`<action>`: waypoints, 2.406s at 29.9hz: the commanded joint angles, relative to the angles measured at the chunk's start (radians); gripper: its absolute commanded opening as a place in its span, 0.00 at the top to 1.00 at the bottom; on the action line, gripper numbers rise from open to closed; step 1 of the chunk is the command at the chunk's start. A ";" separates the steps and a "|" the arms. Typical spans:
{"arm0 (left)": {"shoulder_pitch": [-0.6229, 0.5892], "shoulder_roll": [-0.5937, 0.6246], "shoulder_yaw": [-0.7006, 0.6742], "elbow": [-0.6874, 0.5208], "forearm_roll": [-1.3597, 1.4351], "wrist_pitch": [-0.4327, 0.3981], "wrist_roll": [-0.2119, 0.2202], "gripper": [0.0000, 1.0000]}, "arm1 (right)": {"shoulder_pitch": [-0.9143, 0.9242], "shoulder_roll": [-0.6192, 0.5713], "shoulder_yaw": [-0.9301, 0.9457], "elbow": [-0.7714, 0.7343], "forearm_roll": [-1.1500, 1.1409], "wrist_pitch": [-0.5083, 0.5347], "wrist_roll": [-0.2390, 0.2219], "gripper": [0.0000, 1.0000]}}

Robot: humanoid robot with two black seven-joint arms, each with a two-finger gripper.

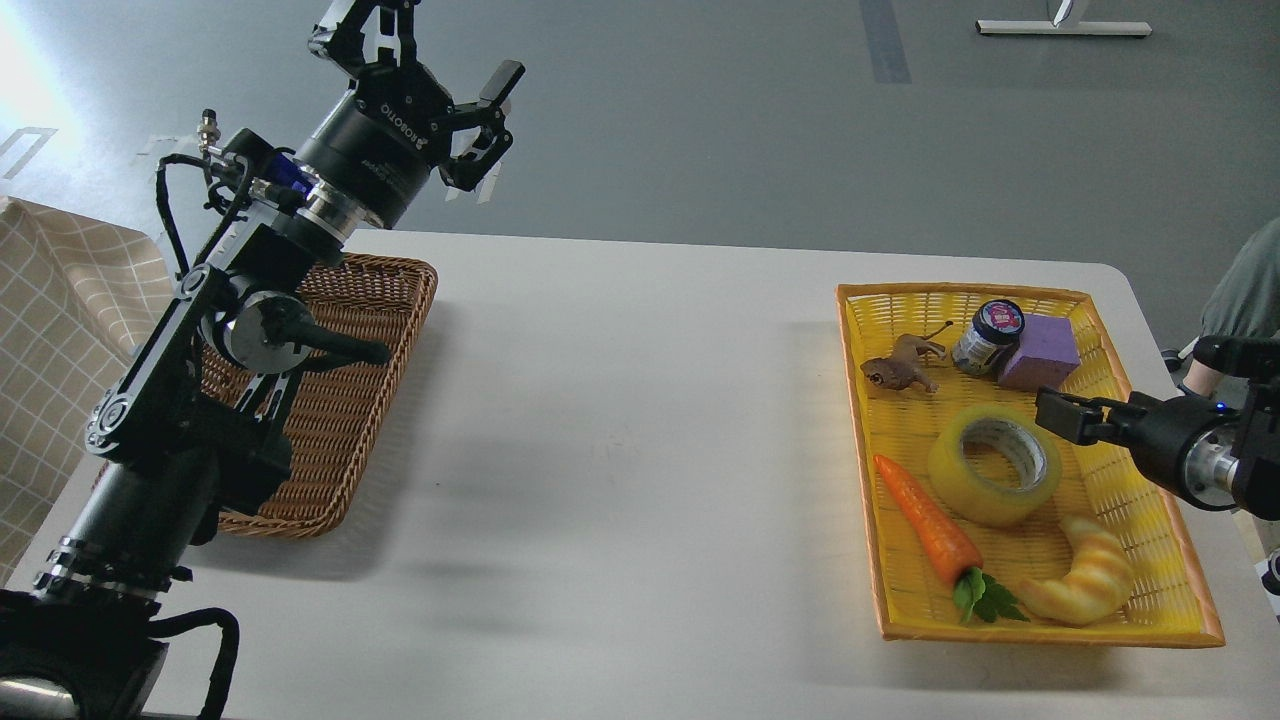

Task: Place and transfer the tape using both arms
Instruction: 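Lower the right gripper into the tray toward the tape roll, then close the right gripper on the tape roll's rim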

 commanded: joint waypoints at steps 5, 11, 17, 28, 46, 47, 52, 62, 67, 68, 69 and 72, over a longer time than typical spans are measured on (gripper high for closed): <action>0.000 -0.001 0.001 0.000 0.000 0.002 -0.001 0.02 | 0.008 0.024 -0.031 -0.019 -0.016 0.000 0.002 0.05; 0.000 0.001 0.000 0.001 0.000 0.002 -0.003 0.02 | 0.010 0.041 -0.031 -0.045 -0.042 -0.001 0.004 0.05; 0.001 0.002 0.001 0.001 0.000 0.000 -0.003 0.02 | 0.010 0.066 -0.034 -0.053 -0.043 -0.006 0.004 0.05; 0.001 0.005 0.000 0.001 0.000 0.002 -0.003 0.02 | 0.008 0.061 -0.054 -0.051 -0.065 -0.006 0.004 0.05; 0.001 0.007 0.000 0.001 0.000 0.000 -0.003 0.02 | 0.007 0.089 -0.085 -0.059 -0.093 -0.006 0.004 0.06; 0.001 0.007 0.000 0.001 0.000 0.002 -0.003 0.02 | 0.007 0.090 -0.085 -0.062 -0.093 -0.008 0.004 0.06; 0.001 0.007 0.000 0.001 0.000 0.000 -0.003 0.02 | 0.002 0.095 -0.085 -0.079 -0.093 -0.014 0.002 0.06; 0.003 0.007 -0.002 0.001 0.000 0.002 -0.003 0.02 | 0.001 0.112 -0.084 -0.102 -0.093 -0.029 0.001 0.31; 0.005 0.005 -0.004 0.001 0.000 0.002 -0.003 0.02 | -0.003 0.124 -0.085 -0.104 -0.093 -0.028 -0.003 0.46; 0.006 0.007 -0.004 0.003 0.000 0.002 -0.003 0.02 | -0.003 0.124 -0.085 -0.104 -0.091 -0.029 -0.006 0.46; 0.006 0.007 -0.004 0.002 0.000 0.002 -0.003 0.02 | -0.003 0.124 -0.085 -0.104 -0.091 -0.028 -0.006 0.46; 0.006 0.005 -0.004 0.006 -0.001 0.002 -0.004 0.02 | -0.003 0.124 -0.085 -0.104 -0.091 -0.028 -0.007 0.49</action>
